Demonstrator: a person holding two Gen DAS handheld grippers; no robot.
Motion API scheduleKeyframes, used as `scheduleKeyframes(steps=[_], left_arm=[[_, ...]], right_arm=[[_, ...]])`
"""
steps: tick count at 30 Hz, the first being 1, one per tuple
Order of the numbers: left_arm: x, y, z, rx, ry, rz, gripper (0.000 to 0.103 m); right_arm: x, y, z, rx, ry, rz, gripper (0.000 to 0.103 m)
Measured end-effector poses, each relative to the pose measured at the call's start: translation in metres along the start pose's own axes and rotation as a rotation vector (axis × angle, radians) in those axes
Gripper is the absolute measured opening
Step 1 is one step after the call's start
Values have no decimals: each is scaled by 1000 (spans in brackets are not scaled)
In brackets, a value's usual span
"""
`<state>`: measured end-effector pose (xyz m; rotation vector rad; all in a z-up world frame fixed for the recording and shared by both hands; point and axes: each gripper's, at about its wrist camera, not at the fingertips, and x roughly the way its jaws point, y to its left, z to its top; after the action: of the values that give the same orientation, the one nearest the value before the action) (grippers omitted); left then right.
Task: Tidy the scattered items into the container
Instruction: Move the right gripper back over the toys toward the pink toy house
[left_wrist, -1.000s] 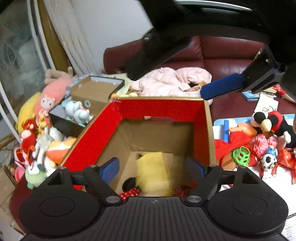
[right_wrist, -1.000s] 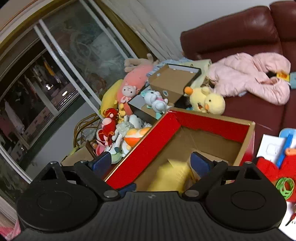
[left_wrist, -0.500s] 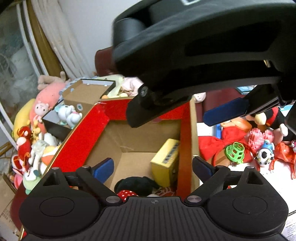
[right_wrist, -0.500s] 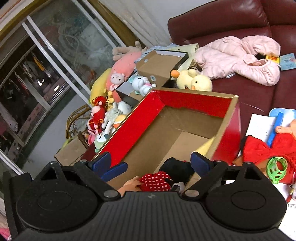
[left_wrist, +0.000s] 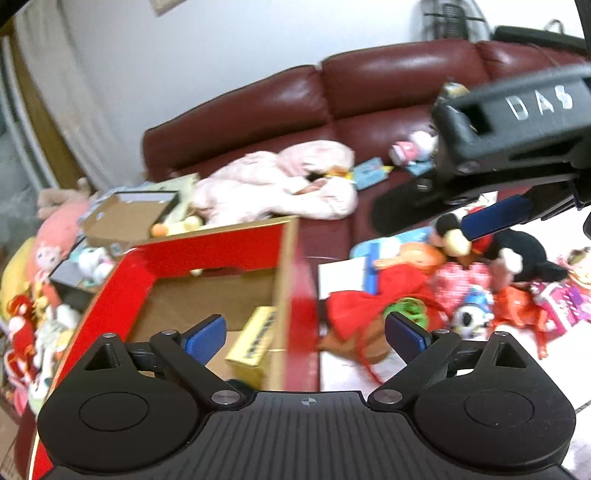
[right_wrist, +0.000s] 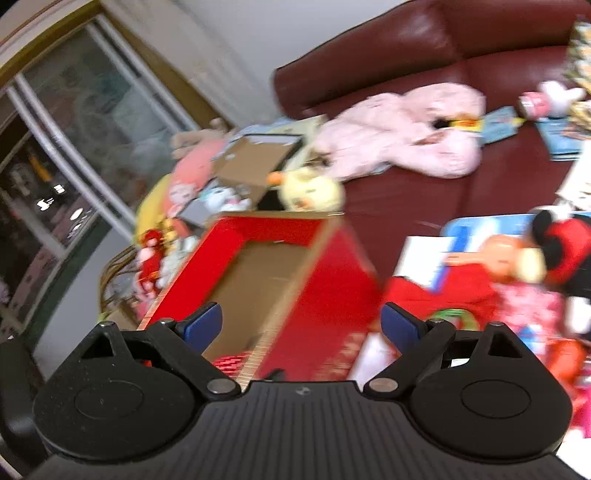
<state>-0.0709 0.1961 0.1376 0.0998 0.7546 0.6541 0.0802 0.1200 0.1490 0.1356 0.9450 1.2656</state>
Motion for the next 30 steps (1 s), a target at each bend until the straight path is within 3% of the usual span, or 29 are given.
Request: scheduleKeyframes(steps=[4,8,14,23,30], left_arm=[[6,-36,-3,40,20,-64,98],[21,-68,-14,87,68,-120,98],[49,-100,-27,125,126,-155,98],[73,-139,-36,136,169,-253,98],[85,-161,-45,168,202,-290,98]], right_arm=[[-20,-57,-17,71,-3,-113,96],[-38,-120,-43,218,6,-227,95],[-60,-178,-70,378,-15,-309,95],[-54,-209,-82,462,1,-326,95],[-35,-214,-71,425,18,-308,95]])
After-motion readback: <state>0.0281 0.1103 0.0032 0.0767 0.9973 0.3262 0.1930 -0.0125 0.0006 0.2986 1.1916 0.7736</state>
